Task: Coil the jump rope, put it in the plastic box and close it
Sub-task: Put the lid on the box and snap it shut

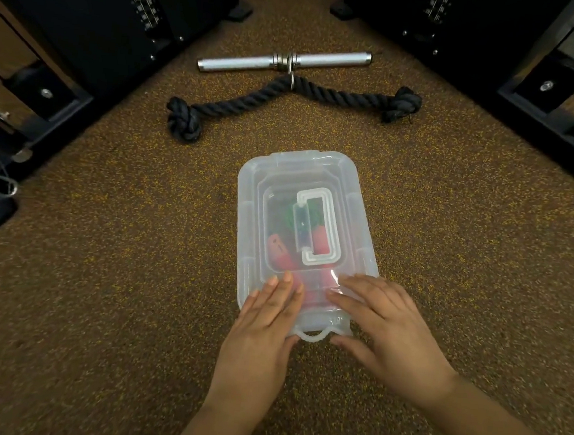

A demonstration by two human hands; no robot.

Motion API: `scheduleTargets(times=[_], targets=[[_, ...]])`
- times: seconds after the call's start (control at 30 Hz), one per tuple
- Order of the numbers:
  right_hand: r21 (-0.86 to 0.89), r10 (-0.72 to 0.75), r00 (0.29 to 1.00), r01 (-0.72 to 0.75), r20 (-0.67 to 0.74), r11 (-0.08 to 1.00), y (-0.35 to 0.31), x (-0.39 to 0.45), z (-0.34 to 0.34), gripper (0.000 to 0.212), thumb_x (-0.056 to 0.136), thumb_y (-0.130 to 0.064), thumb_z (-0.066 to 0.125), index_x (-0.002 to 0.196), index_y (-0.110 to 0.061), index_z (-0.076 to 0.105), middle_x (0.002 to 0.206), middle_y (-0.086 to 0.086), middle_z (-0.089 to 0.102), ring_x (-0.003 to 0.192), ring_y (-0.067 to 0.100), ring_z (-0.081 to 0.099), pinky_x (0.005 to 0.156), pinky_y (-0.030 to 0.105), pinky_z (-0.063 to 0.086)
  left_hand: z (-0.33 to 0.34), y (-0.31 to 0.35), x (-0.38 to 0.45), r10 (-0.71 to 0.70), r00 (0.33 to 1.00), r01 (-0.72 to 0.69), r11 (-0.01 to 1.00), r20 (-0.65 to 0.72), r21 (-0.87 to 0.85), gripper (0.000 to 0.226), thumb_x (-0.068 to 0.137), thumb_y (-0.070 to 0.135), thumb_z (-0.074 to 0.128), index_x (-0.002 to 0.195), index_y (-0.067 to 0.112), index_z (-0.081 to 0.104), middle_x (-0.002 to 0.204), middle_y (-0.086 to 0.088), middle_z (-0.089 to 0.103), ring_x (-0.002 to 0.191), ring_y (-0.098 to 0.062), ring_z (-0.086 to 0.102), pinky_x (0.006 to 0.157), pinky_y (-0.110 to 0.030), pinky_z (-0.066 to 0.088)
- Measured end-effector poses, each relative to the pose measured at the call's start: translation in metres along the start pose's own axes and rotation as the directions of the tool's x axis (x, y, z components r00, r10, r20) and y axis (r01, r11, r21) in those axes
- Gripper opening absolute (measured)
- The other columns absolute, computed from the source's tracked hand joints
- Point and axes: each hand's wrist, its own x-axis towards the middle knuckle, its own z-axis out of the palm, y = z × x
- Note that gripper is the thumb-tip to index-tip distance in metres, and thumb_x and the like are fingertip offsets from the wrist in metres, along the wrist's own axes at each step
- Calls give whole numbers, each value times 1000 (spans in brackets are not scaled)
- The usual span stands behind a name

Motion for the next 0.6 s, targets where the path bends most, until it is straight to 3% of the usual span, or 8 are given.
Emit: scheduleTargets(times=[0.2, 0.33, 0.43, 0.5, 0.6], targets=[[57, -24, 991, 32, -133, 998, -2, 6, -2, 38, 86, -43, 60, 117, -23, 65, 110, -6, 64, 102, 10, 57, 106, 33, 34, -8, -13, 3, 88, 996, -88, 996, 23, -20, 52, 90, 29, 46, 141, 30, 37, 148, 6, 40, 138, -14, 38, 116, -34, 24], [35, -9, 994, 13, -107, 999, -2, 5, 1, 39, 85, -45, 60, 118, -25, 63, 107, -8, 64, 101, 9, 56, 107, 31, 33, -15, -24, 8, 115, 987, -108, 992, 108, -66, 52, 91, 38, 43, 142, 34, 36, 152, 9, 35, 141, -7, 29, 117, -26, 16], [44, -18, 992, 24, -121, 999, 0, 12, -2, 36, 84, -51, 58, 110, -27, 66, 100, -9, 63, 99, 6, 52, 101, 29, 34, -16, -23, 7, 121, 987, -113, 990, 105, -86, 51, 94, 40, 41, 144, 39, 31, 155, 12, 29, 144, -4, 23, 119, -31, 18], [76, -12, 987, 25, -163, 997, 3, 22, -9, 32, 86, -50, 55, 104, -27, 68, 99, -10, 63, 99, 6, 52, 95, 30, 36, -20, -18, 8, 98, 992, -91, 992, 75, -89, 55, 95, 45, 39, 148, 40, 22, 158, 16, 17, 146, 1, 12, 120, -27, 9], [147, 76, 967, -41, -243, 988, 12, 49, -22, 27, 89, -38, 53, 109, -25, 66, 108, -8, 61, 106, 6, 49, 94, 30, 34, -27, -13, 26, -35, 998, 37, 999, 58, -32, 64, 95, 55, 26, 150, 39, -3, 156, 21, -16, 143, 4, -20, 115, -20, -16]])
